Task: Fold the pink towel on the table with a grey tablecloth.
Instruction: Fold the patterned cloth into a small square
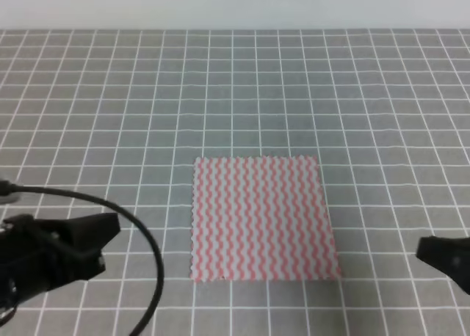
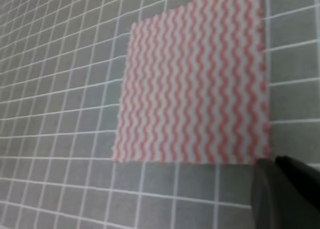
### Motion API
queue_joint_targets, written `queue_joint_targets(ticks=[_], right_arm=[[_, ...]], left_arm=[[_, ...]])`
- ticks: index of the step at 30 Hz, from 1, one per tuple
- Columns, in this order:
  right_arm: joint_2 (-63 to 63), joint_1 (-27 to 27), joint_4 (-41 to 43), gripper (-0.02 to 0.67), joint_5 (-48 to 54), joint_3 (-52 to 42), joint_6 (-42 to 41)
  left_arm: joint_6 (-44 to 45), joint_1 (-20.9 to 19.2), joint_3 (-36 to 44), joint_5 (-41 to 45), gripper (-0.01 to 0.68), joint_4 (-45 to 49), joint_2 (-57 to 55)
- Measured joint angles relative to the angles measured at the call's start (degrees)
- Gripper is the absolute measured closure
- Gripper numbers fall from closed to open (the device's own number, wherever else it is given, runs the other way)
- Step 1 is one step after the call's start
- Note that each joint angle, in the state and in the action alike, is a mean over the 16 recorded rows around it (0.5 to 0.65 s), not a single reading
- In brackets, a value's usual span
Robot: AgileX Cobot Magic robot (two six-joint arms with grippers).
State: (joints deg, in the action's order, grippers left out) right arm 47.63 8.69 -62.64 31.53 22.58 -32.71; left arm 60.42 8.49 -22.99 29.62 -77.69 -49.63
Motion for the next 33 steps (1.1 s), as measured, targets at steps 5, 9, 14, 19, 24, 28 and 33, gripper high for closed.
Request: queue_joint_targets(ticks=[5, 9, 14, 19, 24, 28, 33], right_arm=[[7.94, 7.95, -3.72, 0.664, -4.13, 2.62, -2.9], [14.03, 14.73, -5.09, 0.664, -9.21, 4.7, -3.62], [22.02, 20.55, -5.26, 0.642, -13.98, 7.54, -3.61], [29.37, 21.98, -5.18, 0.573, -15.83, 10.39, -3.55], [35.27, 21.3, -5.24, 0.476, -16.29, 12.51, -2.61], [38.45, 21.09, -5.4, 0.406, -17.12, 13.5, -1.49], [41.11, 21.06, -5.62, 0.359, -18.56, 13.96, -0.02]], left_arm=[[11.44, 1.27, -0.02, 1.36, 0.674, -10.99, -6.45], [17.44, 3.5, -0.23, 1.57, 0.675, -16.19, -10.12], [22.08, 7.08, -0.89, 0.2, 0.675, -20.15, -12.84], [24.26, 10.08, -1.59, -1.77, 0.675, -21.71, -13.97], [24.44, 11.36, -2.16, -3.22, 0.675, -20.96, -14.32], [24.44, 11.47, -2.25, -3.52, 0.675, -20.26, -14.35], [24.44, 11.47, -2.26, -3.57, 0.675, -19.39, -14.35]])
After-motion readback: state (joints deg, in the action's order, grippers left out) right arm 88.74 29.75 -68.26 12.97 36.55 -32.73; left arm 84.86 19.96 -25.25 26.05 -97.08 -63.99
